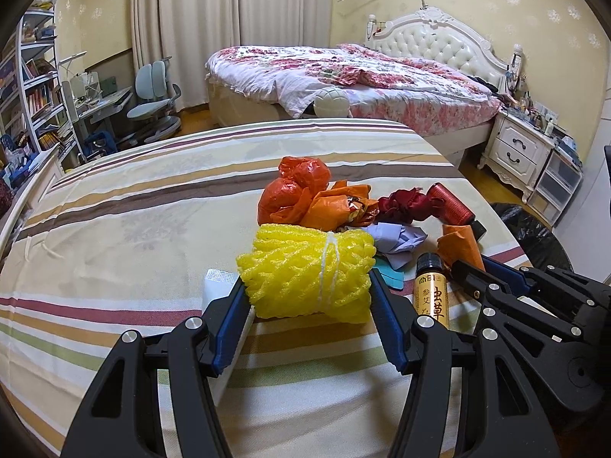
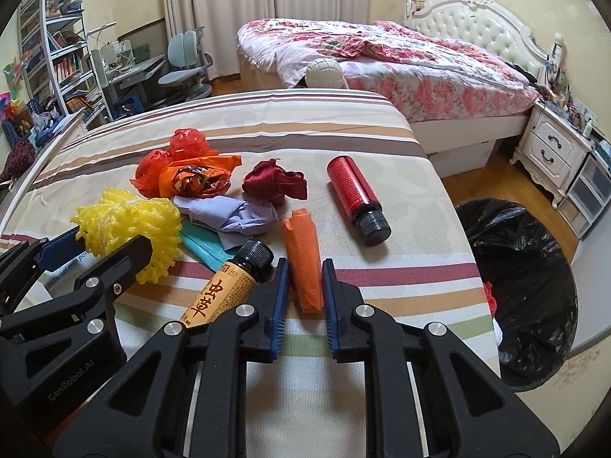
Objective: Collect trash
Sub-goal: 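Grasp the orange packet on the bed with the right tool, then carry the yellow bag and orange packet over the bin and release both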
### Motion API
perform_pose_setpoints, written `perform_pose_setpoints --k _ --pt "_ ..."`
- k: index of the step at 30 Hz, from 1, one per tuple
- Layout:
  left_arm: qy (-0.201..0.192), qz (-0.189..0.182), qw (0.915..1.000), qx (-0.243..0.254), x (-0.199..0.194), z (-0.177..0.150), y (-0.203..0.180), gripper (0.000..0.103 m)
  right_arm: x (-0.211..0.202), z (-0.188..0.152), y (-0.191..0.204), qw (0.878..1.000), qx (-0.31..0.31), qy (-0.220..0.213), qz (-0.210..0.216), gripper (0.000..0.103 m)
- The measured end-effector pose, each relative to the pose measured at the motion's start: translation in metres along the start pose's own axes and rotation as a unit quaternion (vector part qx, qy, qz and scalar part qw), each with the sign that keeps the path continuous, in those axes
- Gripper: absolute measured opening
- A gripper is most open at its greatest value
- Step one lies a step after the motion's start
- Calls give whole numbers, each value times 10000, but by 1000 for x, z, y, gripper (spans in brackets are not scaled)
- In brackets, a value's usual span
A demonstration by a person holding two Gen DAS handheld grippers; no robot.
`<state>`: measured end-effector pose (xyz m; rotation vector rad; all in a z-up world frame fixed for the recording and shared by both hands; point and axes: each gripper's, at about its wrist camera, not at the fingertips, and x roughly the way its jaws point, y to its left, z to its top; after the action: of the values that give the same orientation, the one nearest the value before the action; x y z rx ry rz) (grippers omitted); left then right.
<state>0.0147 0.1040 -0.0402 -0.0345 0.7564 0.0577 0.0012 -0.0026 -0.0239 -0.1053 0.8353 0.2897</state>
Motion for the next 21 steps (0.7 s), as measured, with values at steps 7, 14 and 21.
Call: perform_pose_setpoints --k 7,14,21 --pt "-94 -68 9999 21 -7 1 -7 59 -16 -1 -8 9998 132 -154 -15 14" --pt "-188 -122 9997 68 -14 3 -17 59 -36 -4 -23 9990 272 -325 -130 14" --pt "-299 -174 9993 121 -23 6 -27 59 -48 -7 -38 9981 379 -424 -248 14"
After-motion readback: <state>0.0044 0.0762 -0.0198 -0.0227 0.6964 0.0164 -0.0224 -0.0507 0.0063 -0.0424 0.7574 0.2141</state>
